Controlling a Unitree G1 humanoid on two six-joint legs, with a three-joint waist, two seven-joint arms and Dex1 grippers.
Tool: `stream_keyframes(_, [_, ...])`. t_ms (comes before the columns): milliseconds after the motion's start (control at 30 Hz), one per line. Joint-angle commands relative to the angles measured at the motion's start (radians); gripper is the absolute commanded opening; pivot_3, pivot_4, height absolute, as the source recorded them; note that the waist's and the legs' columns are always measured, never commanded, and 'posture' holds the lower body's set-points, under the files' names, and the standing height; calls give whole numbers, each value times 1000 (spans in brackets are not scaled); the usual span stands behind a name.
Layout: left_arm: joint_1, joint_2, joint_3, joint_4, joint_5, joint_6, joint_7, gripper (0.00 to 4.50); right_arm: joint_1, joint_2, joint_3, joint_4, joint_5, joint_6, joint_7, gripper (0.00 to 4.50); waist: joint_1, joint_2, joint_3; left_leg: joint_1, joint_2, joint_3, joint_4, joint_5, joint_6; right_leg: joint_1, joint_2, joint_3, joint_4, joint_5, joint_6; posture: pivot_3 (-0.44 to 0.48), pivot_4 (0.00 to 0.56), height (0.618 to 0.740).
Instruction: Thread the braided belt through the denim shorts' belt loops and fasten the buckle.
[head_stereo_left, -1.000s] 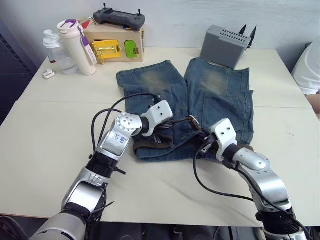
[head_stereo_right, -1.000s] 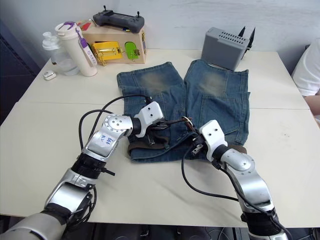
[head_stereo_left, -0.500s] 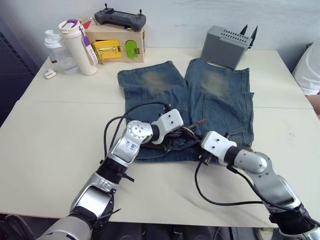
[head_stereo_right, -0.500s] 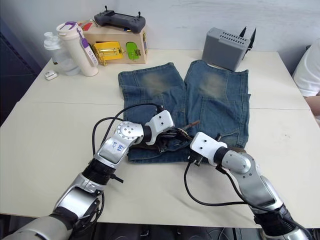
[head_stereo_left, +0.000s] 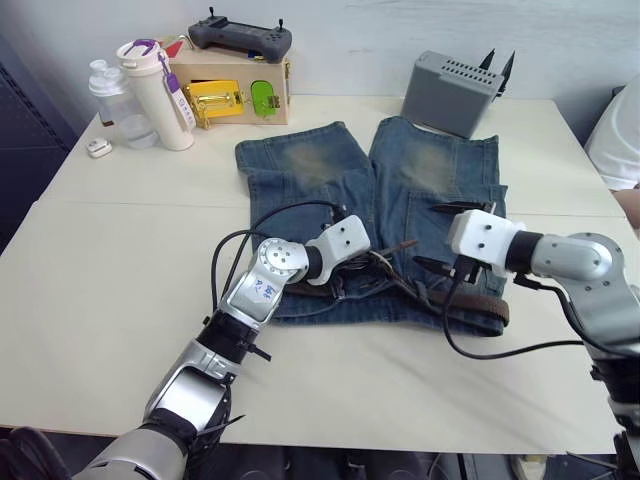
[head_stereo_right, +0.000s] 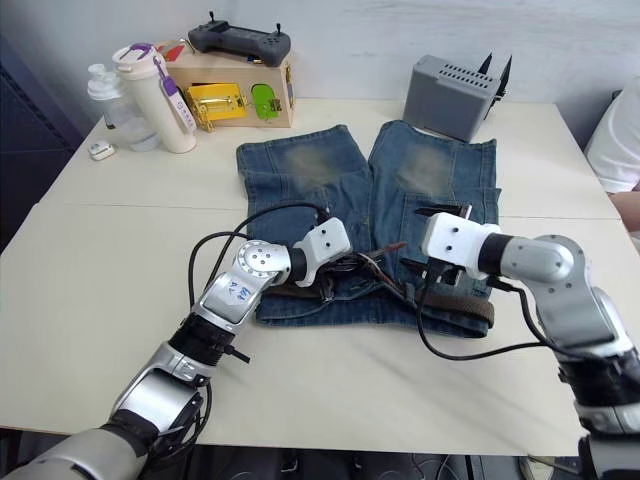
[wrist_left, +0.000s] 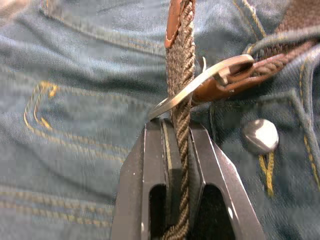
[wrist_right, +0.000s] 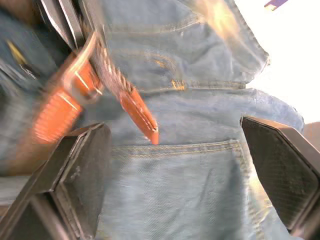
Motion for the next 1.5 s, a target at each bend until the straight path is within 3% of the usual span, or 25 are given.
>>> stream_keyframes(33, [-21, -8, 6, 1, -6, -34, -1, 0, -72, 23, 41, 82, -44, -110, 21, 4428, 0, 0, 0, 0, 0, 0, 0, 0, 0, 0, 0, 0, 0, 0, 0, 0, 150, 735])
stream_keyframes(133, [-28, -12, 9, 4, -6, -41, 4, 0, -106, 43, 67, 137, -59, -152, 33, 3620, 0, 0, 0, 0, 0, 0, 0, 0, 0, 0, 0, 0, 0, 0, 0, 0, 150, 735])
stream_keyframes(367, [-23, -9, 29, -12, -16, -24, 10, 0, -128, 40, 62, 169, -68, -250, 53, 438, 0, 0, 0, 0, 0, 0, 1, 0, 0, 0, 0, 0, 0, 0, 0, 0, 150, 735])
stream_keyframes(400, [-23, -3, 42, -24, -27, -5, 2, 437, -131, 29, 59, 188, -94, -280, 35, 14, 0, 0, 0, 0, 0, 0, 1, 0, 0, 0, 0, 0, 0, 0, 0, 0, 150, 735])
stream_keyframes(500, [-13, 16, 70, -75, -80, 51, -56, 1480, -135, 2, 58, 247, -156, -377, 1, 0, 0, 0, 0, 0, 0, 0, 1, 0, 0, 0, 0, 0, 0, 0, 0, 0, 150, 735])
stream_keyframes(733, [-22, 122, 242, -232, -269, 286, -115, 4443, -164, -84, 18, 354, -158, -562, -17, 0, -4, 0, 0, 0, 1, 0, 1, 0, -1, 0, 0, 0, 1, 0, 0, 0, 150, 735])
stream_keyframes(900, [-40, 144, 330, -289, -387, 443, -98, 4443, -206, -147, 6, 382, -96, -587, 60, 0, 0, 0, 0, 0, 1, 0, 2, 0, -1, 0, 0, 0, 1, 0, 0, 0, 150, 735])
stream_keyframes(1067, [-68, 127, 321, -302, -406, 457, -57, 4443, -246, -150, 7, 367, -55, -561, 113, 0, 1, 0, 0, -1, 0, 0, 3, 0, 0, 1, 0, 0, 1, 0, 0, 0, 150, 735])
stream_keyframes(1267, [-118, -16, 140, -243, -290, 342, 51, 4443, -301, -66, 35, 221, -22, -360, 158, 0, 1, 0, 0, -1, 0, 0, 3, 0, 0, 0, 0, 0, 1, 0, 0, 0, 150, 735])
stream_keyframes(1467, [-143, -69, 47, -168, -213, 282, 99, 4443, -293, -50, 28, 177, -20, -275, 163, 0, -1, 0, 0, 0, 1, 0, 3, 0, 0, 0, 0, 0, 1, 0, 0, 0, 150, 735])
stream_keyframes(1500, [-148, -73, 50, -154, -205, 277, 109, 4205, -288, -52, 25, 170, -17, -270, 163, 0, -1, 0, 0, -1, 1, 0, 2, 0, 0, 0, 0, 0, 1, 0, 0, 0, 150, 735])
